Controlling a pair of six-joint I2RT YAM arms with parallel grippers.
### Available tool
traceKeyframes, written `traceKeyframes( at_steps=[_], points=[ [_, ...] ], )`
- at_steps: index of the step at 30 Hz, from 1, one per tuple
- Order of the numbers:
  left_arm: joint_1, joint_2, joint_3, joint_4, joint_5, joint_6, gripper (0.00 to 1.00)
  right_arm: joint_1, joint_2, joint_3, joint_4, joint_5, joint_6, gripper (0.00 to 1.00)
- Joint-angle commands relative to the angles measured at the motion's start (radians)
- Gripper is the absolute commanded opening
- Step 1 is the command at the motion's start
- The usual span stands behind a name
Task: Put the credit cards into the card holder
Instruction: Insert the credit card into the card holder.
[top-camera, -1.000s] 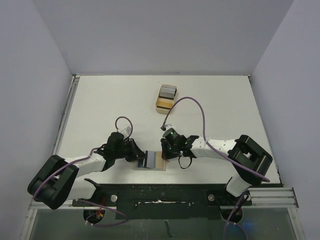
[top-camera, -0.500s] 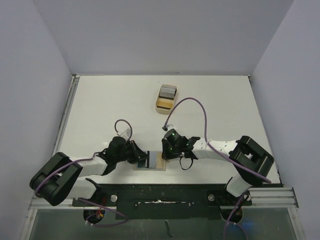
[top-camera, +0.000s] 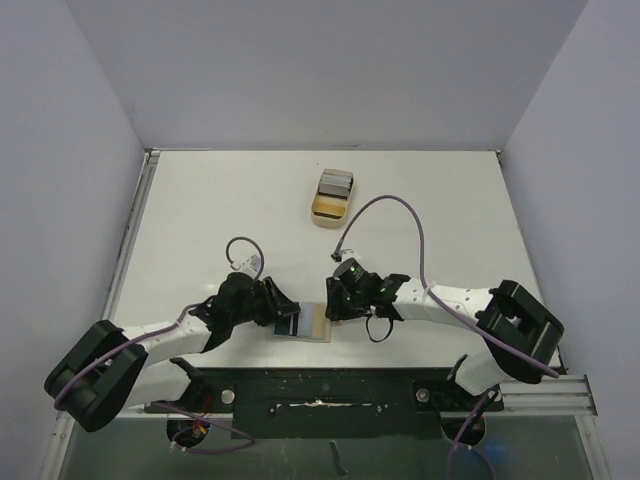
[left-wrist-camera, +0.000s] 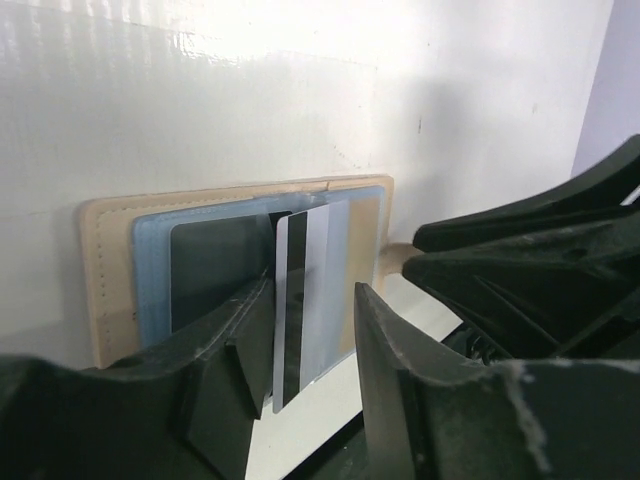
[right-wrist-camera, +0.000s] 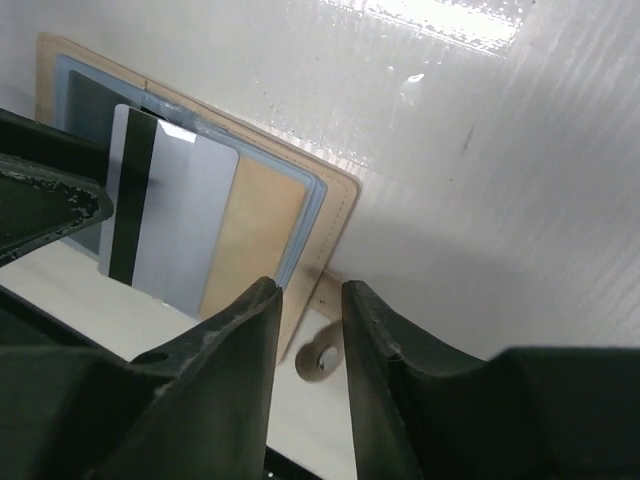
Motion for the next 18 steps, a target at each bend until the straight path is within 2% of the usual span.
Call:
traceKeyframes(
  at_steps=[1, 4, 8, 14, 18],
  points=[
    [-0.015, -0.035, 0.04, -0.071, -0.047, 0.021, 0.38, 0.013, -0.071, 0.0, -0.047, 0.038, 0.018, 0.35],
    [-0.028, -0.01, 0.041, -0.066, -0.049, 0.02, 0.39, 0.018, -0.073, -0.008, -0.053, 0.042, 0.028, 0.39],
    [-0.047, 0.034, 0.036, -0.038, -0.055, 0.017, 0.4, 0.024, -0.063, -0.025, -0.041, 0.043, 0.041, 0.39],
    [-0.07, 0.083, 0.042, 0.002, -0.051, 0.008, 0.4, 0.037, -0.026, -0.036, -0.007, 0.035, 0.043, 0.27],
    [-0.092, 0.098, 0.057, 0.027, -0.051, -0.003, 0.33, 0.046, -0.005, -0.039, 0.019, 0.036, 0.043, 0.22]
  ],
)
